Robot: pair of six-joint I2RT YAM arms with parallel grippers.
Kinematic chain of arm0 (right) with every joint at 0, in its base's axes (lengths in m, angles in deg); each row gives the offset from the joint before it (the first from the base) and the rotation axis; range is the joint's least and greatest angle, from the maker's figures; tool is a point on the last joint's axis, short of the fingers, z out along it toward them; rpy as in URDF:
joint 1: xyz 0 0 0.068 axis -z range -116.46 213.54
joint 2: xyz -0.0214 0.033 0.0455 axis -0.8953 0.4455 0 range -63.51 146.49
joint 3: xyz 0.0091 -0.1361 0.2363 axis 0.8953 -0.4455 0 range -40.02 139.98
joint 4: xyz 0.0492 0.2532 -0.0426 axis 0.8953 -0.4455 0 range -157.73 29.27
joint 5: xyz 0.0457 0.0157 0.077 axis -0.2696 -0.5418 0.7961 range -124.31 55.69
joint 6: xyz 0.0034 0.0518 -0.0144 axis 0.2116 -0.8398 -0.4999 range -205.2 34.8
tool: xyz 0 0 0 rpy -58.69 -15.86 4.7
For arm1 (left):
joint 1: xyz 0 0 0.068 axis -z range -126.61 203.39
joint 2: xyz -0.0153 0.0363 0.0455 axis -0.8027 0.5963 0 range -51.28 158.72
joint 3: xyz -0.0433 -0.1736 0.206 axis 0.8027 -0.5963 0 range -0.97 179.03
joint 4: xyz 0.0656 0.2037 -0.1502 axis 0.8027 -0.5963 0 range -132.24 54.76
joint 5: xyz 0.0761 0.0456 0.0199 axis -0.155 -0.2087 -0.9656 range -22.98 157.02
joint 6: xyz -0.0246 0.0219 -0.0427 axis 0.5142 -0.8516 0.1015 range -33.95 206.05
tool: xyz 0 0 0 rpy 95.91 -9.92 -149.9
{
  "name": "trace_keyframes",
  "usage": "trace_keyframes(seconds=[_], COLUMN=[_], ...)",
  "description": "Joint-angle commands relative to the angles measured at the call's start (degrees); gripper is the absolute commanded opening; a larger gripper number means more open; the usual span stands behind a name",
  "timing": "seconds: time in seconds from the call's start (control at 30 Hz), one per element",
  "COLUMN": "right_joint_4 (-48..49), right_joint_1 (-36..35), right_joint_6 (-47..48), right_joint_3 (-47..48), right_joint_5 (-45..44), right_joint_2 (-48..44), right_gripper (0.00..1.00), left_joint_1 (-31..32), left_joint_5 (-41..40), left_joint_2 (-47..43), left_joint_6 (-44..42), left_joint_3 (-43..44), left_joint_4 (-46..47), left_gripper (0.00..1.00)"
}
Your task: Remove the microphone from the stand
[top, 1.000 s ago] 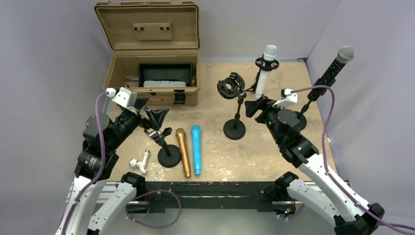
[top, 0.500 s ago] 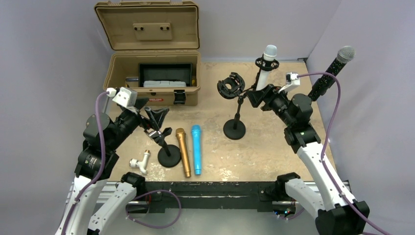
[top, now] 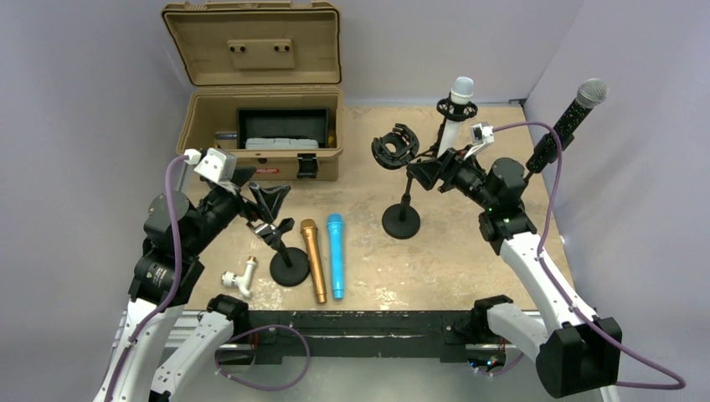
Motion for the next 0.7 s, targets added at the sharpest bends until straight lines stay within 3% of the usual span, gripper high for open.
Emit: trace_keyframes(seconds=[0.0,0.13,0.37,0.57,0.67], right_joint_4=[4.76,3.60,4.75,4.89,4.28], right_joint_1=[0.43,0.44,0.43,0.43,0.41], right_joint_6=[-0.80,-0.61,-1.25,-1.76,-1.43], right_joint_3=[-0.23,-0.63,-1.81,0.62,2.17], right_joint_5=[2.96,1.64,1.51,3.24,2.88], right_joint_2=[2.12,2.70,2.49,2.46,2.48], right_gripper=[0.64,0.55,0.53,0.65,0.65], left_joint_1=[-0.31,-0.31,-0.31,-0.35,-0.32], left_joint_5=[0.75,0.74,1.06,1.08,0.96], left_joint_2=[0.48,0.50,0.50,0.50,0.46], left_joint_6=[0.34,0.26,0.36,0.35,0.35], left_joint_3=[0.88,0.93,0.90,0.88,0.90], left_joint_4=[1.36,1.31,1.43,1.36,1.36], left_gripper=[0.89,0.89,0.89,0.89,0.89])
